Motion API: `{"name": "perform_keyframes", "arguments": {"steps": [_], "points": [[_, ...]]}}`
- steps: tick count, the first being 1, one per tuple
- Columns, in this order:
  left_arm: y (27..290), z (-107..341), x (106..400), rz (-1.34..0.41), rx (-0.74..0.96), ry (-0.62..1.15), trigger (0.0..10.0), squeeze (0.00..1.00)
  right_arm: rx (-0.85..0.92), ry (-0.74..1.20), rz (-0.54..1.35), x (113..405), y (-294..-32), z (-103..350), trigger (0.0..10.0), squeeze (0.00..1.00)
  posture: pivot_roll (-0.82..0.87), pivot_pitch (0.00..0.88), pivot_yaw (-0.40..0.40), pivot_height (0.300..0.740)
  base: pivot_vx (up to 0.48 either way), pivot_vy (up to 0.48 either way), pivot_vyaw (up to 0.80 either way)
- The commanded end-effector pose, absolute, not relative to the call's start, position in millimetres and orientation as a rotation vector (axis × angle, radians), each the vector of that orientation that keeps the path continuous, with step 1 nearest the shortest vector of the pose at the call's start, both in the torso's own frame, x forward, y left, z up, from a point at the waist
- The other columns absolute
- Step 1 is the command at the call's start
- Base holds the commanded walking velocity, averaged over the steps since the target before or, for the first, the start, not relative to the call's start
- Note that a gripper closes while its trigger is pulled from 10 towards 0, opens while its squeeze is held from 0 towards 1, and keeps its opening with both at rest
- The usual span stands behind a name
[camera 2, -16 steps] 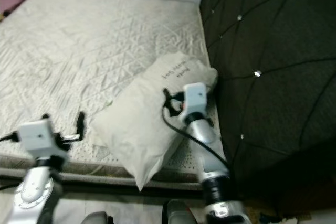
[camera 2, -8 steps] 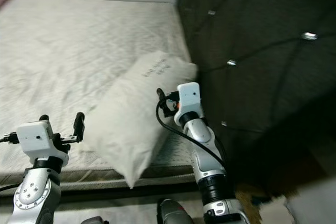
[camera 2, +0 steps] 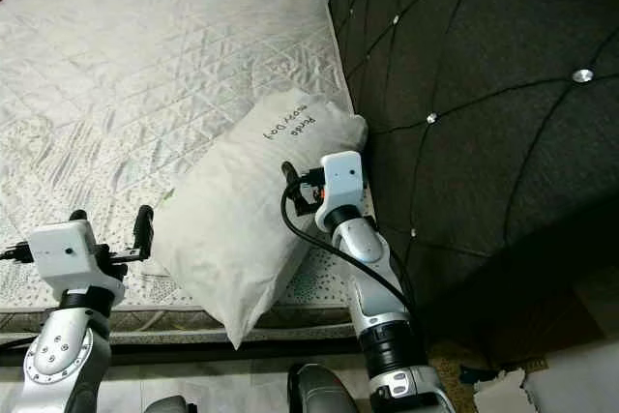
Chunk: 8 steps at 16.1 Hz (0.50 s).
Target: Clean up the room
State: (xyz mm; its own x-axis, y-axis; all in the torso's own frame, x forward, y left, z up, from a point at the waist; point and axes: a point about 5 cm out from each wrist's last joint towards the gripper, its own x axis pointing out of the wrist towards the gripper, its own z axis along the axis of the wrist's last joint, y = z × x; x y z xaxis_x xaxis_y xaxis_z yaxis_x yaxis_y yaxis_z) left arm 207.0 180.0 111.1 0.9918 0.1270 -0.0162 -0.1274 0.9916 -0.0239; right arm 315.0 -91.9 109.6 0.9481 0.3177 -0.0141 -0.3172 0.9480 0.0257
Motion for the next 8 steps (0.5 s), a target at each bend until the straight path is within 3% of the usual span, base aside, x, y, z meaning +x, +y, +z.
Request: {"name": "perform_keyframes", "arguments": {"steps": [1,6,8], "points": [[181.9,110.1,206.4,0.145,-0.033,0.024,10.0,0.00,0.025,0.013,0.329,316.1,-92.1,111.0,10.0,0.00,0.01,0.104,-0.047,0.740,0.000,0.000,0.00],[187.7,110.8,205.3,0.201,-0.028,0.019,10.0,0.00,0.022,0.001,0.316,316.2,-94.2,113.9,10.0,0.00,0.00,0.107,-0.046,0.740,0.000,0.000,0.00],[197.9,118.0,196.1,0.254,0.009,-0.021,10.0,0.00,0.018,-0.029,0.294,314.1,-108.3,127.6,10.0,0.00,0.01,0.111,-0.051,0.740,0.000,0.000,0.00]]}}
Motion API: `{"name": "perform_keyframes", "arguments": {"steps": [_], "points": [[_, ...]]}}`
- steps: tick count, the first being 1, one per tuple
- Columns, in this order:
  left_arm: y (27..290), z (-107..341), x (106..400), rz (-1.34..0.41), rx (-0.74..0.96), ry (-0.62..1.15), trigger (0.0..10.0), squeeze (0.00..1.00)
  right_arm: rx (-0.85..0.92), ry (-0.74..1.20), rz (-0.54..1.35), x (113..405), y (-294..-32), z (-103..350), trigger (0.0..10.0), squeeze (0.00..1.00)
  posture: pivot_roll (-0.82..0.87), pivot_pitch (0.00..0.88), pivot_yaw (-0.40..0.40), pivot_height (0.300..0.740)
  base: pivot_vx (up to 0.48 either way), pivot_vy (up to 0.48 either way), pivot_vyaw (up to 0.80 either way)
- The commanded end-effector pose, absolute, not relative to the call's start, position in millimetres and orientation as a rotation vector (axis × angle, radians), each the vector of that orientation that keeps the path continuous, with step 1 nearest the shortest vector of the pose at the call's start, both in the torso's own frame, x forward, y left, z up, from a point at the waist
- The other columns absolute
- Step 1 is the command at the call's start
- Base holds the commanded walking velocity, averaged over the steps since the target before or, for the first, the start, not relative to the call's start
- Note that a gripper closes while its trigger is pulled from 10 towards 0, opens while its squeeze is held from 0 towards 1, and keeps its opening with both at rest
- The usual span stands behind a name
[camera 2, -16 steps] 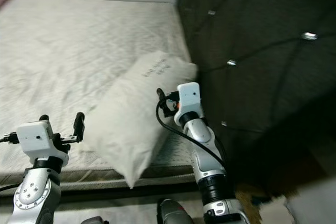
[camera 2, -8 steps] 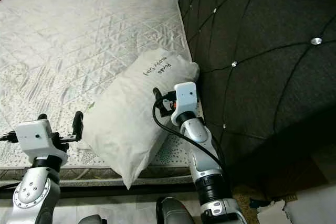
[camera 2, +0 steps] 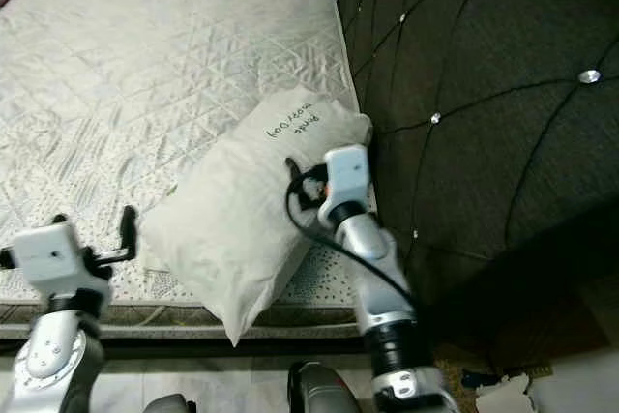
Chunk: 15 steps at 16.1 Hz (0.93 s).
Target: Clean up the room
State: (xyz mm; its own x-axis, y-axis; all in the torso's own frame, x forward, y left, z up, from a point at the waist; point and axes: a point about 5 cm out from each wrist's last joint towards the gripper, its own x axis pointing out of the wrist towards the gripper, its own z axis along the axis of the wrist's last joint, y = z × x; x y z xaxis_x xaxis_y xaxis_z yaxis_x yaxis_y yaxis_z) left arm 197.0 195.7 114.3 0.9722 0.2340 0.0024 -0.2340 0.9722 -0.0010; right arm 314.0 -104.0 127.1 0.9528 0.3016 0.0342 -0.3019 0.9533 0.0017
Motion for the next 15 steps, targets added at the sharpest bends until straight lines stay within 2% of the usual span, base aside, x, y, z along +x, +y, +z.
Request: {"name": "perform_keyframes", "arguments": {"steps": [1,4,6,10,15], "points": [[201.4,116.8,190.1,0.269,0.010,-0.012,10.0,0.00,0.004,-0.027,0.280,310.1,-117.7,129.2,10.0,0.00,0.01,0.111,-0.051,0.740,0.000,0.000,0.00],[204.5,115.6,185.0,0.303,0.015,-0.010,10.0,0.00,-0.074,0.030,0.264,281.2,-150.2,119.2,10.0,0.00,0.00,0.112,-0.063,0.740,0.000,0.000,0.00],[202.5,116.8,188.1,0.302,0.010,-0.018,10.0,0.00,-0.091,0.065,0.246,269.5,-159.4,113.4,10.0,0.00,-0.01,0.113,-0.063,0.740,0.000,0.000,0.00],[194.9,127.8,199.3,0.268,0.006,-0.064,10.0,0.00,-0.065,0.066,0.186,257.4,-152.3,119.1,10.0,0.00,-0.03,0.115,-0.026,0.740,0.000,0.000,0.00],[189.0,124.9,202.9,0.220,-0.026,-0.052,10.0,0.00,0.003,0.063,0.149,262.3,-144.7,118.2,10.0,0.00,-0.04,0.071,0.013,0.740,0.000,0.000,0.00]]}}
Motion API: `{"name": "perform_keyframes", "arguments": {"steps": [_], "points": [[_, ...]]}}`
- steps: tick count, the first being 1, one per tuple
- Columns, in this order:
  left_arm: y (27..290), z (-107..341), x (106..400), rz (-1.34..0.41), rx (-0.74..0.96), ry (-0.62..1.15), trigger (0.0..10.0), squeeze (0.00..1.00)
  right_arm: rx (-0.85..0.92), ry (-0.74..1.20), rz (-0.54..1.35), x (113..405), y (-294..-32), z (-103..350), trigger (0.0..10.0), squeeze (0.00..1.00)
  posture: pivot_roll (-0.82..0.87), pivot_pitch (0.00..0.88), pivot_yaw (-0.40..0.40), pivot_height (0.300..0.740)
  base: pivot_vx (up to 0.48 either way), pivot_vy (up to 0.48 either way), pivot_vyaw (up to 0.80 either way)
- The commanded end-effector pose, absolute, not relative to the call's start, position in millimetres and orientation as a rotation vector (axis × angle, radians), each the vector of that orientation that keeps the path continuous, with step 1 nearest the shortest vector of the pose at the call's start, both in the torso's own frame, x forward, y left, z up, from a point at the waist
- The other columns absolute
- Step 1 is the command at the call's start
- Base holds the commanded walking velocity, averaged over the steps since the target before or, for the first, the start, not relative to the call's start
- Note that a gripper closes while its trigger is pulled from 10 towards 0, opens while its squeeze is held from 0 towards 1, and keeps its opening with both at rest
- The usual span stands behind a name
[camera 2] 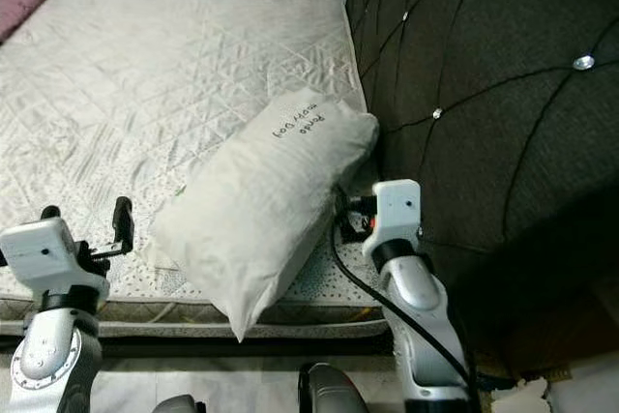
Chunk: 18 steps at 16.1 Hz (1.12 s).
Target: Clean up the room
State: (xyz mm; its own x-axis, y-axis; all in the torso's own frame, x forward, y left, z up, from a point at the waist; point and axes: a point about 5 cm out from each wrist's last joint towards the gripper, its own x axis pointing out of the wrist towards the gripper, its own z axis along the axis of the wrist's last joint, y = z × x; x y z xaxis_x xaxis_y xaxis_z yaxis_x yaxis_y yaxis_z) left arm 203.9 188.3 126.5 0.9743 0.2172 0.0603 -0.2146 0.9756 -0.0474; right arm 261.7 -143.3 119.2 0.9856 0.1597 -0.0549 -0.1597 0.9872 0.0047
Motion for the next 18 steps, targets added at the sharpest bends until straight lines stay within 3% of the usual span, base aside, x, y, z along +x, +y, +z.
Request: {"name": "perform_keyframes", "arguments": {"steps": [1,6,9,12,18], "points": [[187.7,125.2,204.1,0.207,-0.063,-0.054,10.0,0.00,0.004,0.066,0.148,261.8,-144.8,117.4,10.0,0.00,-0.05,0.062,0.019,0.740,0.000,0.000,0.00],[180.3,126.4,208.1,0.163,-0.075,-0.042,10.0,0.00,0.011,0.094,0.152,258.5,-144.3,114.8,10.0,0.00,-0.06,0.071,0.022,0.740,0.000,0.000,-0.77],[180.7,128.0,210.1,0.166,-0.041,-0.050,10.0,0.00,0.025,0.056,0.157,270.9,-139.2,122.5,10.0,0.00,-0.04,0.080,0.009,0.740,0.000,0.000,-0.73],[192.5,124.3,197.3,0.221,-0.003,-0.041,10.0,0.00,0.037,0.053,0.204,277.9,-128.1,122.9,10.0,0.00,-0.02,0.088,-0.012,0.740,0.000,0.000,0.00],[187.2,125.8,189.8,0.200,0.061,-0.048,10.0,0.00,0.019,-0.016,0.299,280.4,-113.6,132.4,10.0,0.00,0.00,0.101,-0.018,0.740,0.000,0.000,0.00]]}}
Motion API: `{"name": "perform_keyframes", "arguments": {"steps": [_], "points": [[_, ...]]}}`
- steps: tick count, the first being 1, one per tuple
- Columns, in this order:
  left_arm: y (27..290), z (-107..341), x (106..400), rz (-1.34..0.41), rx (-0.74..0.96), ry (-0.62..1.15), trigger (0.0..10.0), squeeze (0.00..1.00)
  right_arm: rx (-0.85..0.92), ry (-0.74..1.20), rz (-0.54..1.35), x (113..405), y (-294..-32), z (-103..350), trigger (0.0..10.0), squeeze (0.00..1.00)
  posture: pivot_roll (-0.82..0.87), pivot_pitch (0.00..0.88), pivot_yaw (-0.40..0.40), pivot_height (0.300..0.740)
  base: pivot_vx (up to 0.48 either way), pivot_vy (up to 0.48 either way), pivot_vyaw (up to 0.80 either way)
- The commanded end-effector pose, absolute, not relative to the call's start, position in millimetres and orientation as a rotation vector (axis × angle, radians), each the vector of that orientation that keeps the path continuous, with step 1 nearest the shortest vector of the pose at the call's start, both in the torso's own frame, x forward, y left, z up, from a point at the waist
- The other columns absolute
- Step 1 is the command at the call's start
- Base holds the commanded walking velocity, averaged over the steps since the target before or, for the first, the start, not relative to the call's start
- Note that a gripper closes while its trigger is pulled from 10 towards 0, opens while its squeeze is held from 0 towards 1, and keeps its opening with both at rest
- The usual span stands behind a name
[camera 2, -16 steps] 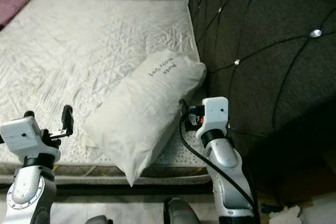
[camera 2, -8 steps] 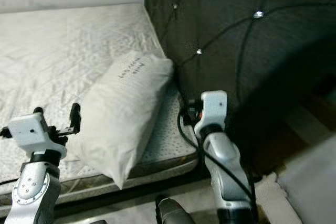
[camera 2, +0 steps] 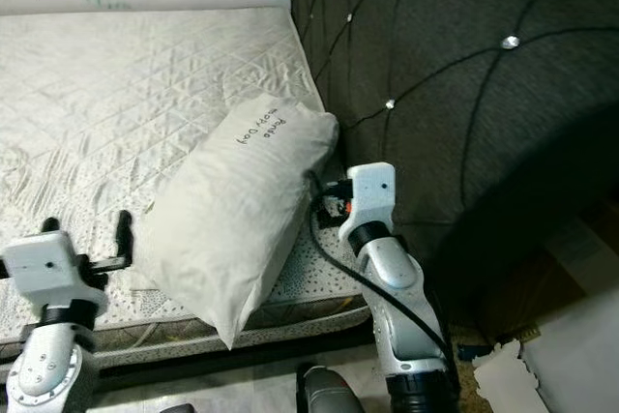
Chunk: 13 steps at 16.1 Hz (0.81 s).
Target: Clean up the room
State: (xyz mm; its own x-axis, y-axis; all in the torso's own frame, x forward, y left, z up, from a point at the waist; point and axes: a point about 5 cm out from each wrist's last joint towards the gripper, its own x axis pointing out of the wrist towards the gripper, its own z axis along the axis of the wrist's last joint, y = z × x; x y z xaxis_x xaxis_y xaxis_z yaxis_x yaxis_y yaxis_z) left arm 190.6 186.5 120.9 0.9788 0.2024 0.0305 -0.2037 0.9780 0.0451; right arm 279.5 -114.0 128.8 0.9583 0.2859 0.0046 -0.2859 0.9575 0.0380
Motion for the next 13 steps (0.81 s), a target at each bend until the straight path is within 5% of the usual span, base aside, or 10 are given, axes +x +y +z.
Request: {"name": "perform_keyframes", "arguments": {"steps": [1,4,13], "points": [[186.8,126.8,189.1,0.200,0.070,-0.052,10.0,0.00,0.046,-0.023,0.302,280.7,-112.8,133.9,10.0,0.00,0.00,0.110,-0.020,0.740,0.000,0.000,0.00],[191.1,126.5,188.0,0.236,0.044,-0.054,10.0,0.00,0.179,-0.214,0.215,278.4,-116.0,150.6,10.0,0.00,0.00,0.107,-0.020,0.740,0.000,0.000,0.00],[196.0,113.1,199.4,0.285,-0.007,-0.070,10.0,0.00,0.200,0.007,0.320,285.1,-104.9,95.8,10.0,0.00,0.00,0.026,-0.016,0.740,0.000,0.000,0.00]]}}
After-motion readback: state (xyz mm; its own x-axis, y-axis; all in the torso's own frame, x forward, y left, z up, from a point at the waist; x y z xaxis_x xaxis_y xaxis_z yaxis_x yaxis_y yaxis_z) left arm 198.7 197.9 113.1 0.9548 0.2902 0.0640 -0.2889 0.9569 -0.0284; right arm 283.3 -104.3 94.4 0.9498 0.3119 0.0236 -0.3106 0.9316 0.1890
